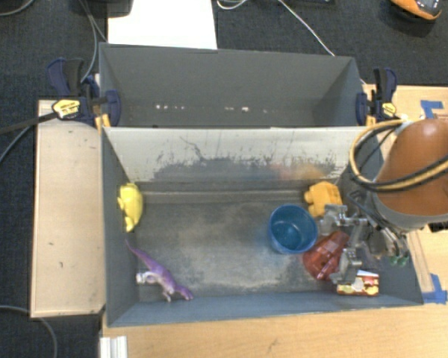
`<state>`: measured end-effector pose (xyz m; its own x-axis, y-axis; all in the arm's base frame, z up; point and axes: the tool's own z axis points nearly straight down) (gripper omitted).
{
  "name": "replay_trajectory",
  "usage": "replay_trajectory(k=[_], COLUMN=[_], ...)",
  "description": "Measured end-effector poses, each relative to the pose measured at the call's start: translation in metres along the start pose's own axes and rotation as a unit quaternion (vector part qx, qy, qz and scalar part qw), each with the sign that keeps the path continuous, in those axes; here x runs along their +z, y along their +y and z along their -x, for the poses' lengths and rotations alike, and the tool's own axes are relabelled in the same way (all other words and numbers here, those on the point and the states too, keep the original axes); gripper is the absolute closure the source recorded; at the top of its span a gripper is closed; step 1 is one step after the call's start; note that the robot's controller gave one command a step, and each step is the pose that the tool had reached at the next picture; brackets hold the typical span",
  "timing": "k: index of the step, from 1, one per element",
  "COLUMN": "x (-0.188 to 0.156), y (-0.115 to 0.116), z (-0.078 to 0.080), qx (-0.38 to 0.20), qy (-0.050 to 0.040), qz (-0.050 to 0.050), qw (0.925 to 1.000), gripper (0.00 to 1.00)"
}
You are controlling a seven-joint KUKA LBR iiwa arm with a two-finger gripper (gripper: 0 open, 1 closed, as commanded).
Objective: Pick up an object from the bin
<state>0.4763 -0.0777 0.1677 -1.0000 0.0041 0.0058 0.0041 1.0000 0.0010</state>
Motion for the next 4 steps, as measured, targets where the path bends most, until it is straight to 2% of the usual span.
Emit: replay_trajectory(k=[1, 2, 3, 4], x=[-0.004, 0.039, 0.097, 0.097], y=[0.0, 0.013, 0.01, 0.01], z=[0.002, 0.003, 0.009, 0.009], qx=[-0.002, -0.032, -0.027, -0.027], qy=[-0.0042, -0.0056, -0.0062, -0.0062], qz=[-0.001, -0.001, 0.0, 0.0], qw=[1.0, 0.9995, 0.9996, 0.9996], gripper=[0.0, 0.0, 1.0, 1.0])
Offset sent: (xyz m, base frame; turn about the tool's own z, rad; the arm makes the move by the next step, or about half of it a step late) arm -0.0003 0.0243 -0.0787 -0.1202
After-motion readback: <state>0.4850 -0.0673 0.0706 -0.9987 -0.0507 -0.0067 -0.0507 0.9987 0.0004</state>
